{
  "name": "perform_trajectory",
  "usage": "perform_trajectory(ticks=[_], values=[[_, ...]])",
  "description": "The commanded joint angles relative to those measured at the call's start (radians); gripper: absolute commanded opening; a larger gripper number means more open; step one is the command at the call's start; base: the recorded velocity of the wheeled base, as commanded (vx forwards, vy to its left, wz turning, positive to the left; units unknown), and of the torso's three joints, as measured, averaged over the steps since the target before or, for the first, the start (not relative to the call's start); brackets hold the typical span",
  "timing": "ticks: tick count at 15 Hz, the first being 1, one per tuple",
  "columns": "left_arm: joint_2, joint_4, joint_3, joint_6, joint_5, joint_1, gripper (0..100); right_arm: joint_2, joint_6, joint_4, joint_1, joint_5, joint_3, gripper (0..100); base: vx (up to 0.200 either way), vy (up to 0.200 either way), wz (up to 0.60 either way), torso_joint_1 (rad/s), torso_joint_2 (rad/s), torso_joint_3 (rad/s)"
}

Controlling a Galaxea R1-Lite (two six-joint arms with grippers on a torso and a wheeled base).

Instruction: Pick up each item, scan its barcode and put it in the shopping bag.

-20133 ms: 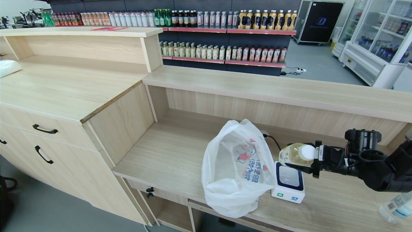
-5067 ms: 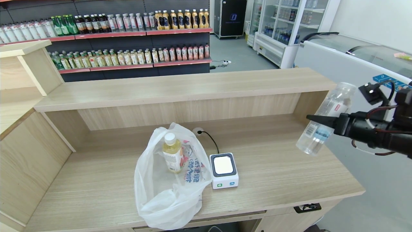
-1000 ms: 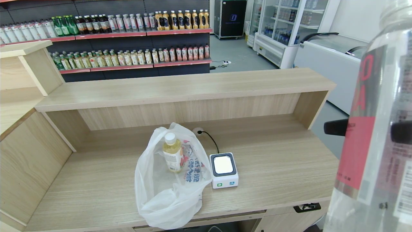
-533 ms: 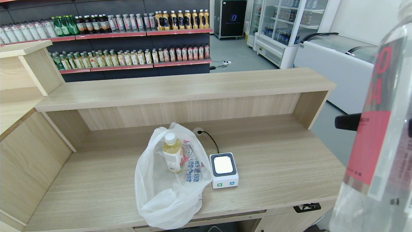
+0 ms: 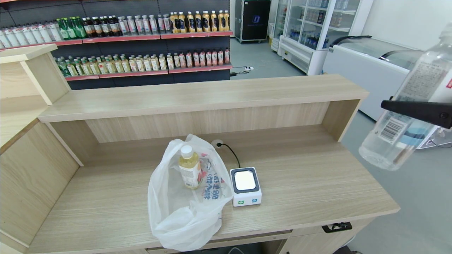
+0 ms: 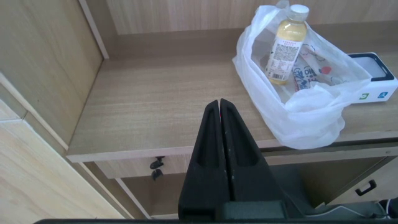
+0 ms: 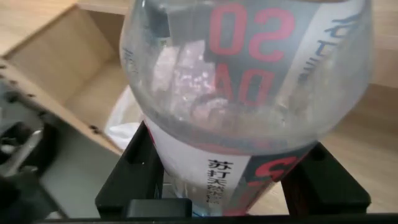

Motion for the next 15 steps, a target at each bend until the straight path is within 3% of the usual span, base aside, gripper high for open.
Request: perform_trajectory(ticks=[1, 2, 5, 11, 15], values=[[0.000, 0.000, 0.000, 0.000, 0.001, 0.000, 0, 0.021, -0.053, -0.034, -0.122, -0.053, 0.077, 0, 0.000, 0.000, 0.00, 0.000, 0.00, 0.000], [0.000, 0.000, 0.000, 0.000, 0.001, 0.000, 0, 0.028, -0.174, -0.099, -0.176, -0.117, 0.156, 0, 0.000, 0.000, 0.00, 0.000, 0.00, 0.000], [0.000, 0.000, 0.000, 0.000, -0.001, 0.000, 0, 0.051, -0.490, -0.197, -0.365, -0.134, 0.287, 0, 0.000, 0.000, 0.00, 0.000, 0.00, 0.000], [0.000, 0.000, 0.000, 0.000, 0.001, 0.000, 0, 0.041, -0.766, -0.214, -0.454, -0.130, 0.289, 0, 0.000, 0.000, 0.00, 0.000, 0.00, 0.000], [0.000, 0.000, 0.000, 0.000, 0.001, 0.000, 0, 0.065, -0.837, -0.245, -0.447, -0.008, 0.283, 0, 0.000, 0.000, 0.15, 0.001, 0.00, 0.001]])
